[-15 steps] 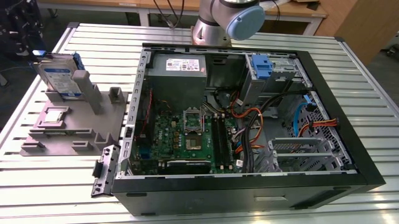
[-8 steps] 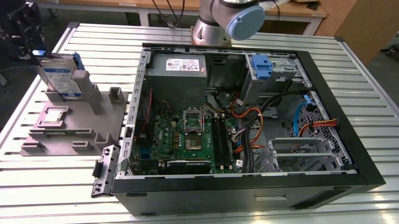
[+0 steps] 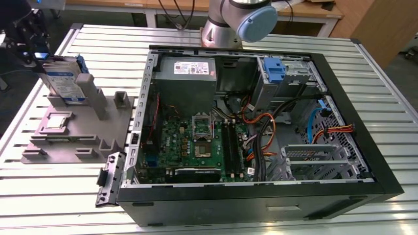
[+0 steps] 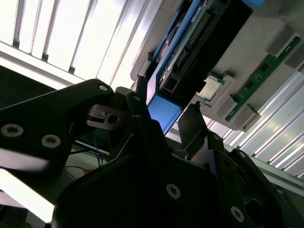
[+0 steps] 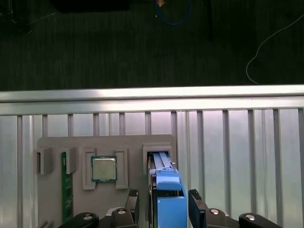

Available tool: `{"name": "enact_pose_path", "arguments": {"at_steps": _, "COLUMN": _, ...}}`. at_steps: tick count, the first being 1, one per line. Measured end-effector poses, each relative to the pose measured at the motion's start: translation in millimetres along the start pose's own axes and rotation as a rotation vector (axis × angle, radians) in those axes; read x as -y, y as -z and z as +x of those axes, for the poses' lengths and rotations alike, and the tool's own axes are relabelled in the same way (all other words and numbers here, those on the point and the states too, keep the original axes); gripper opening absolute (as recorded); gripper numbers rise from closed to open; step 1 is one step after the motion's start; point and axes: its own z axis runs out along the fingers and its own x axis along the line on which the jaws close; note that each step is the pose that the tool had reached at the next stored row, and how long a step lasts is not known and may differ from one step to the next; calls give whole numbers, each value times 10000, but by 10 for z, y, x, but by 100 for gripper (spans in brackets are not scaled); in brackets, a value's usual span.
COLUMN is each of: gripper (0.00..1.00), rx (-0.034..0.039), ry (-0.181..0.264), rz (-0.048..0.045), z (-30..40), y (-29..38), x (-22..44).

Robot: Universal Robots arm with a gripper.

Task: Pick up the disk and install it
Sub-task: 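Pick up the disk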

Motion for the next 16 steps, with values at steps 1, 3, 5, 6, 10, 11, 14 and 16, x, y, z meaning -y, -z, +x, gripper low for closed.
{"name": "enact_pose_path", "arguments": {"at_steps": 1, "gripper": 53, "rx": 8, "ry": 3, "rz": 6, "z": 0, "y": -13, "x": -1}}
{"name": "enact_pose_path", "arguments": {"at_steps": 3, "gripper": 53, "rx": 30, "ry": 10, "rz": 23, "z": 0, "y": -41, "x": -3}}
{"name": "enact_pose_path", "arguments": {"at_steps": 5, "gripper": 53, "rx": 60, "ry": 16, "rz": 30, "z": 1, "y": -59, "x": -4}}
{"name": "enact_pose_path", "arguments": {"at_steps": 6, "gripper": 53, "rx": 86, "ry": 17, "rz": 29, "z": 1, "y": -65, "x": -4}}
{"name": "enact_pose_path", "arguments": {"at_steps": 10, "gripper": 53, "rx": 186, "ry": 16, "rz": 25, "z": 1, "y": -92, "x": -4}}
{"name": "enact_pose_path", "arguments": {"at_steps": 11, "gripper": 53, "rx": 194, "ry": 16, "rz": 23, "z": 1, "y": -92, "x": -5}}
{"name": "enact_pose_path", "arguments": {"at_steps": 14, "gripper": 53, "rx": 195, "ry": 17, "rz": 25, "z": 1, "y": -93, "x": -4}}
{"name": "enact_pose_path", "arguments": {"at_steps": 16, "gripper": 53, "rx": 196, "ry": 17, "rz": 26, "z": 1, "y": -94, "x": -4}}
